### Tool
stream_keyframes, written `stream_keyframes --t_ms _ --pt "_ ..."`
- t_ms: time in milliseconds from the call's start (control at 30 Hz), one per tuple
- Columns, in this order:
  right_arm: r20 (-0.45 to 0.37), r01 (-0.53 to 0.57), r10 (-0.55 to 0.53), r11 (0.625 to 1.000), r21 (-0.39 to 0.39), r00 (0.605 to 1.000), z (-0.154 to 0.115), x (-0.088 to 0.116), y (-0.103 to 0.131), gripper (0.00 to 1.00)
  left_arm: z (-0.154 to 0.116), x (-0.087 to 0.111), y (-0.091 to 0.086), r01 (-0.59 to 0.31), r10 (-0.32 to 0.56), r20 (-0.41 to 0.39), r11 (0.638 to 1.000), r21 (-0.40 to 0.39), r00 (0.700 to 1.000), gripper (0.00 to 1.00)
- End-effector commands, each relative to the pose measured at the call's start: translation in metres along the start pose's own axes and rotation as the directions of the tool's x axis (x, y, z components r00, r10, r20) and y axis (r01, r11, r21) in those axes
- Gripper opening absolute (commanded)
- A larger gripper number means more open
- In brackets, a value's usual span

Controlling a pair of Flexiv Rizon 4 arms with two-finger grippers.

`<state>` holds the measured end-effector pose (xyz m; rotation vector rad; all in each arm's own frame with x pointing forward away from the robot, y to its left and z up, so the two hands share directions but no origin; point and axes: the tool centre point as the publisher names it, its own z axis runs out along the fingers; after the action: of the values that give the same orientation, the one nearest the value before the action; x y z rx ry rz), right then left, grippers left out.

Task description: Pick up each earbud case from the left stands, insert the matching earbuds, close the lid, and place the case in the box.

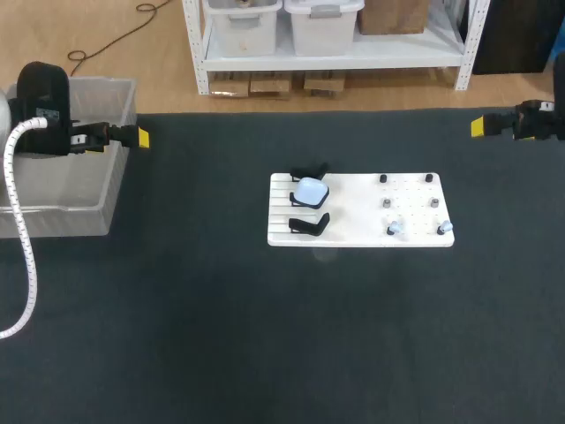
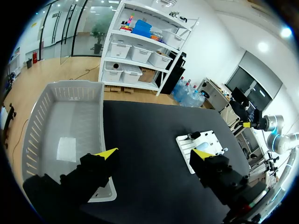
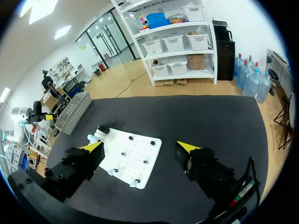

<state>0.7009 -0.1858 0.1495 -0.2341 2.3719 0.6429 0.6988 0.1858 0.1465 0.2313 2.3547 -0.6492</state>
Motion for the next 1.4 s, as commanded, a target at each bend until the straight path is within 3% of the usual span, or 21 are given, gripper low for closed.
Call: stream_keyframes --t_ms 33,667,900,1033,1133,1400 --pt "0.0 0.0 0.0 1.0 0.0 1.0 0.0 0.0 0.0 1.0 0.0 -0.001 -0.001 0.001 -0.001 -0.006 1.0 -0.007 1.0 1.0" --pt "0.0 0.0 0.0 1.0 0.0 1.0 0.0 0.0 0.0 1.0 0.0 -0.001 -0.001 0.001 -0.001 -0.006 1.0 -0.007 1.0 1.0" --pt "0.0 0.0 0.0 1.0 0.0 1.0 0.0 0.0 0.0 1.0 0.0 -0.007 -0.014 -0.12 0.12 0.006 0.986 0.12 0.993 1.0" --pt "0.0 0.0 0.0 1.0 0.0 1.0 0.0 0.0 0.0 1.0 0.0 -0.014 -0.027 -0.25 0.251 0.019 0.948 0.195 0.968 1.0" --pt "0.0 0.0 0.0 1.0 0.0 1.0 0.0 0.0 0.0 1.0 -0.001 -0.019 -0.037 -0.372 0.376 0.033 0.893 0.252 0.926 1.0" --pt "0.0 0.0 0.0 1.0 0.0 1.0 0.0 0.0 0.0 1.0 0.003 -0.035 -0.061 -0.558 0.57 0.064 0.766 0.319 0.819 1.0"
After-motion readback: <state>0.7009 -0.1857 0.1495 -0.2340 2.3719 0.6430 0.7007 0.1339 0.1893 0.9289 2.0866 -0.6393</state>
